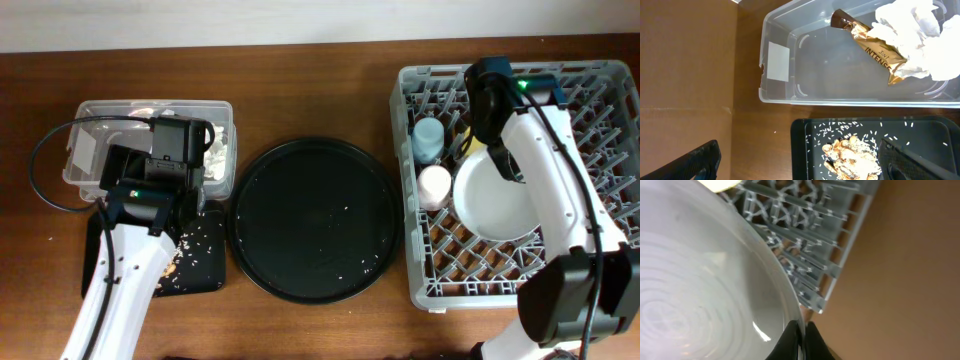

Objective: Sort waste into correct bins and load items into the dishwasher rack
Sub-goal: 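Stand the white plate upright in the rack slots with the right gripper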

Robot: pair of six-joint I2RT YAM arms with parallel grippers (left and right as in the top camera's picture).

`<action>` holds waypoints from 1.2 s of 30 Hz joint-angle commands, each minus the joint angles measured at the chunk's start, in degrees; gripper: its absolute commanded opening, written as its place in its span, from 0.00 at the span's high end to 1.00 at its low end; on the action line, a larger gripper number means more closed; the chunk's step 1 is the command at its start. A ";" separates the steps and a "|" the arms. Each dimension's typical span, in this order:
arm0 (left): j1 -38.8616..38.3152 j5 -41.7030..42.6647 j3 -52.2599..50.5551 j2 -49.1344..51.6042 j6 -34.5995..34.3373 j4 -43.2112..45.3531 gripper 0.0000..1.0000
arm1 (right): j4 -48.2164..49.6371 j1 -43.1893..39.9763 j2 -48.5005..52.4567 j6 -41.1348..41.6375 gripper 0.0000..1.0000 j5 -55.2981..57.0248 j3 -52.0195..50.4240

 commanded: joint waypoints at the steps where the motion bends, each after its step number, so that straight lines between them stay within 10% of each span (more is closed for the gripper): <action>1: 0.22 -0.61 0.79 -0.76 0.50 -0.04 0.01 | -0.09 -0.13 -2.86 0.70 0.96 8.79 1.09; 20: 0.22 -0.61 0.79 -0.76 0.50 -0.04 0.01 | 3.65 -0.07 -2.89 0.22 0.94 -6.21 1.07; 25: 0.22 -0.61 0.79 -0.76 0.50 -0.04 0.01 | 5.40 -0.07 -2.89 0.22 0.77 -11.69 1.07; 34: 0.22 -0.61 0.79 -0.76 0.50 -0.04 0.01 | 6.71 -0.07 -3.15 0.42 0.00 -14.84 1.09; 36: 0.22 -0.61 0.79 -0.76 0.50 -0.04 0.01 | 8.31 -0.07 -3.98 0.44 0.02 -16.48 1.29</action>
